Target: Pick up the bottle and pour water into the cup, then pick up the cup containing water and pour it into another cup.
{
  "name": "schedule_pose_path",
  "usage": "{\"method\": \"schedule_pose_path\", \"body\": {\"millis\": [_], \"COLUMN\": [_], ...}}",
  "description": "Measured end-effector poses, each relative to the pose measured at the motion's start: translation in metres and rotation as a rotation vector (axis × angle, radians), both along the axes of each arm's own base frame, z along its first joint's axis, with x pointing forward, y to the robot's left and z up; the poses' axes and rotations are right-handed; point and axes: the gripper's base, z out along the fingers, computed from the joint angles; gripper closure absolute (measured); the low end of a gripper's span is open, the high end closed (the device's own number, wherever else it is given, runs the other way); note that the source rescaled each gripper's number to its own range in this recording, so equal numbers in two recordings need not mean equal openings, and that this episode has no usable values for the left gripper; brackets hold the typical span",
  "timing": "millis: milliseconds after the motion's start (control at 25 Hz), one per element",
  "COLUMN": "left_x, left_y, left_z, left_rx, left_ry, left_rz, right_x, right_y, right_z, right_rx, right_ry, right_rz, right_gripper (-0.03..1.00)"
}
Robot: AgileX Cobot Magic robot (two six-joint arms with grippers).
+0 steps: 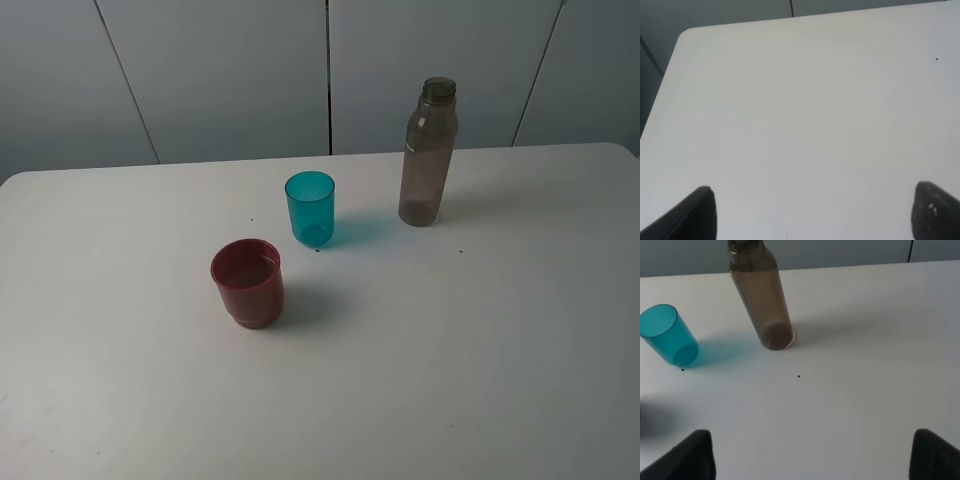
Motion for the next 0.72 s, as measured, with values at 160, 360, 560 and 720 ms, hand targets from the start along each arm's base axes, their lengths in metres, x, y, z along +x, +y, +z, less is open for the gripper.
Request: {"method": "schedule_pose_path", "body": {"millis": [160, 360, 560, 720], "left_x": [0.0, 0.0, 0.0, 0.0], "left_y": [0.0, 0.0, 0.0, 0.0], "left_z": [0.0, 0.0, 0.0, 0.0], "left_rx": [0.0, 0.0, 0.0, 0.0], "left_ry": [0.0, 0.0, 0.0, 0.0], "left_rz": [0.0, 0.0, 0.0, 0.0], "right_x": [-0.032, -0.049, -0.044, -0.044], "right_y": [-0.005, -0.009, -0.008, -0.008], "right_z": [-0.016, -0.046, -0.068, -0.067], "right_rx": [0.0, -0.048, -0.106, -0.104], "right_ry": [-0.024, -0.136, -0.134, -0.147], "right_rz": [0.003, 0.032, 0.069, 0.068], "right_gripper": [0.48, 0.48, 0.48, 0.48]}}
